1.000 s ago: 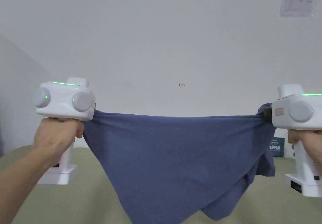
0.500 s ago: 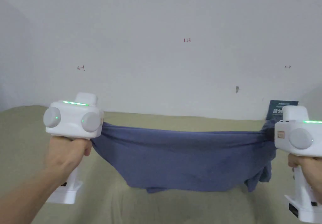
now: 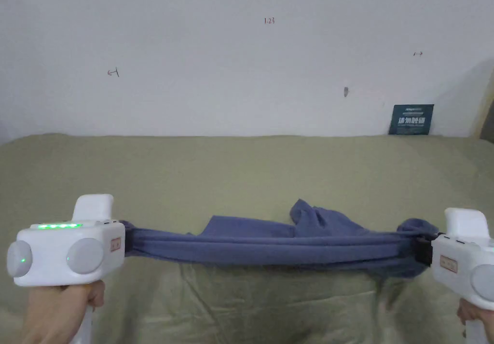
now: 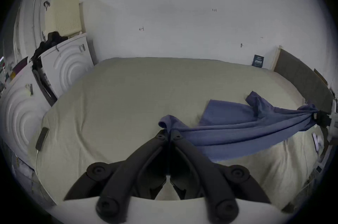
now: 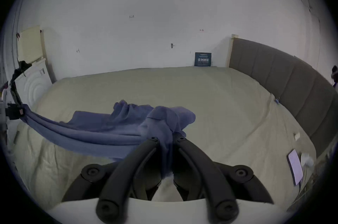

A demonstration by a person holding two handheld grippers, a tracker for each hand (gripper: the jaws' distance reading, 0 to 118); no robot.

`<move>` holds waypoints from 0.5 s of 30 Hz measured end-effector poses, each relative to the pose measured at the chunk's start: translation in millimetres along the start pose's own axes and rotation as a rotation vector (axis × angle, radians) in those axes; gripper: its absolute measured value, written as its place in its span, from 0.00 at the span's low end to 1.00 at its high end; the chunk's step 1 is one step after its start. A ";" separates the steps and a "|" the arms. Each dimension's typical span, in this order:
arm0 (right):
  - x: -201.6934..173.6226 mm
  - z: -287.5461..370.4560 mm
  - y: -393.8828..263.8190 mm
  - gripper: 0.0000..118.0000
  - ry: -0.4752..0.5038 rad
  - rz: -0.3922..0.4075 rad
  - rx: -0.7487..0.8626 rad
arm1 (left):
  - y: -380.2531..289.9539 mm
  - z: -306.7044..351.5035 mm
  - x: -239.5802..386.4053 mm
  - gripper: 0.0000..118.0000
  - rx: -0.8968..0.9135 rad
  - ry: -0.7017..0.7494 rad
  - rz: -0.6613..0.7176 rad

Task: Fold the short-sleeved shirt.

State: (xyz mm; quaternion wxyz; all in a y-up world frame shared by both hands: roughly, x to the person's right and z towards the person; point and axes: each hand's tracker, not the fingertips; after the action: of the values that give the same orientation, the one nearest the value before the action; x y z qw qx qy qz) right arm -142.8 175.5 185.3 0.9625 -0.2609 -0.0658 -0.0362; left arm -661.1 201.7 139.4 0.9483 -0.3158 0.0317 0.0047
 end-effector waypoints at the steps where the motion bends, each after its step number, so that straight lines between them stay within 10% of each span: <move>1: 3.2 16.4 -11.2 0.08 0.003 -0.015 -0.001 | -13.1 15.1 -6.0 0.00 -0.004 -0.010 -0.008; 15: 22.7 104.1 -175.0 0.08 0.040 0.042 -0.226 | -187.9 80.7 -45.2 0.00 -0.220 -0.086 0.013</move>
State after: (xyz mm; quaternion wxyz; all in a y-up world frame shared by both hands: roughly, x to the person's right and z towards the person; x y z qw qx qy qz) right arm -149.8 76.8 364.7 0.9286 -0.3683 -0.0367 -0.0285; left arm -696.1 100.2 319.2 0.9084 -0.4170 -0.0075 0.0280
